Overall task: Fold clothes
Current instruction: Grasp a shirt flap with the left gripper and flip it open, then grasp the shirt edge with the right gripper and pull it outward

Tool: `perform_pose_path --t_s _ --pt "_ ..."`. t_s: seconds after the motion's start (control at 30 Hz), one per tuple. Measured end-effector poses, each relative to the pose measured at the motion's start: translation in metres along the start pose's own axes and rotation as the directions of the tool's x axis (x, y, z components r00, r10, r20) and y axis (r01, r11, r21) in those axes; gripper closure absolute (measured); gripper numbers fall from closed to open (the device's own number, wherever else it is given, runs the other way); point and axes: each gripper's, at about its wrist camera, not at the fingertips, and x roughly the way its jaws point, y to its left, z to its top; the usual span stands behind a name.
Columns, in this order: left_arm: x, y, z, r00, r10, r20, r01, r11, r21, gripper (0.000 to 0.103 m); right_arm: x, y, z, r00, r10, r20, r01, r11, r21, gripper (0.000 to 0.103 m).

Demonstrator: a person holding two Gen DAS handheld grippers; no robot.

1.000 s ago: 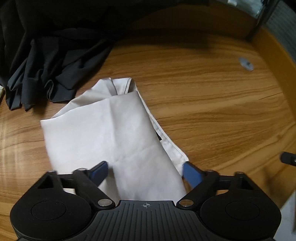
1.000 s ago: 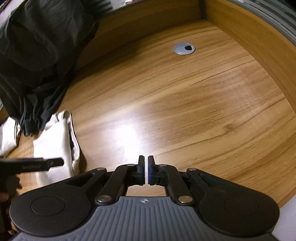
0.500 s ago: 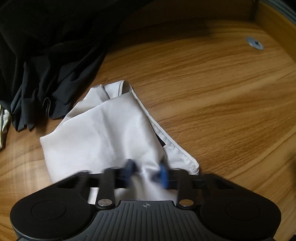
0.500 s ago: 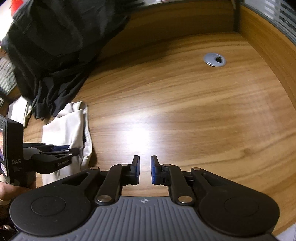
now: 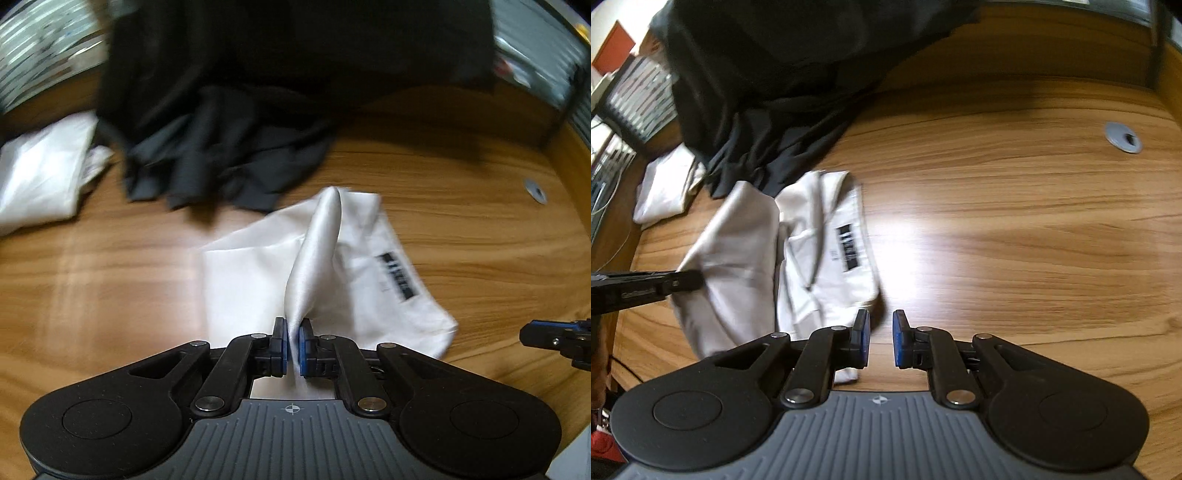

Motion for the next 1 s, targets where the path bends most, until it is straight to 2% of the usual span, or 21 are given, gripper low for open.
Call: perform_pose_path --t_s 0.2,0.3,0.37,0.47,0.5,0.63,0.7,0.83,0.87,0.9,0.93,0.97,1.0 --pt "-0.003 0.065 -0.024 0.996 0.073 -0.051 -0.078 0.992 -0.095 0.096 0.022 0.039 0.001 0.999 0.019 -0.029 -0.021 0.999 -0.049 0.089" --pt "0.001 0.092 -0.033 0.99 0.124 -0.074 -0.133 0.982 -0.132 0.096 0.035 0.056 0.002 0.998 0.024 -0.051 -0.028 0.997 -0.077 0.088" --pt "0.003 0.109 -0.039 0.983 0.16 -0.088 -0.172 0.973 -0.151 0.1 0.044 0.063 0.001 0.997 0.031 -0.068 -0.037 0.995 -0.096 0.087" --pt "0.0 0.133 -0.045 0.971 0.215 -0.105 -0.231 0.958 -0.17 0.1 0.057 0.079 -0.001 0.994 0.038 -0.099 -0.051 0.99 -0.132 0.075" --pt "-0.004 0.141 -0.045 0.969 0.222 -0.108 -0.238 0.955 -0.175 0.1 0.062 0.084 -0.002 0.993 0.04 -0.11 -0.056 0.988 -0.144 0.068" --pt "-0.013 0.162 -0.046 0.973 0.202 -0.111 -0.22 0.956 -0.192 0.099 0.079 0.104 -0.007 0.99 0.033 -0.139 -0.059 0.98 -0.189 0.052" --pt "-0.016 0.165 -0.044 0.979 0.176 -0.101 -0.192 0.963 -0.189 0.092 0.09 0.111 -0.01 0.989 0.017 -0.15 -0.048 0.977 -0.21 0.048" --pt "-0.016 0.159 -0.036 0.985 0.147 -0.088 -0.157 0.979 -0.132 0.078 0.109 0.123 -0.017 0.986 -0.017 -0.169 -0.027 0.966 -0.256 0.048" --pt "-0.016 0.156 -0.034 0.986 0.14 -0.085 -0.149 0.982 -0.114 0.075 0.113 0.125 -0.019 0.985 -0.024 -0.172 -0.024 0.963 -0.268 0.049" --pt "-0.016 0.152 -0.032 0.988 0.132 -0.083 -0.139 0.986 -0.096 0.072 0.116 0.127 -0.02 0.984 -0.034 -0.173 -0.016 0.96 -0.281 0.058" --pt "-0.015 0.149 -0.03 0.989 0.125 -0.081 -0.131 0.988 -0.079 0.068 0.118 0.129 -0.021 0.984 -0.043 -0.173 -0.01 0.956 -0.293 0.077" --pt "-0.015 0.147 -0.028 0.99 0.119 -0.08 -0.124 0.99 -0.064 0.065 0.118 0.13 -0.023 0.984 -0.044 -0.175 -0.01 0.954 -0.301 0.088" --pt "-0.014 0.144 -0.026 0.99 0.113 -0.079 -0.117 0.992 -0.048 0.057 0.118 0.13 -0.024 0.983 -0.046 -0.175 -0.01 0.952 -0.306 0.099"
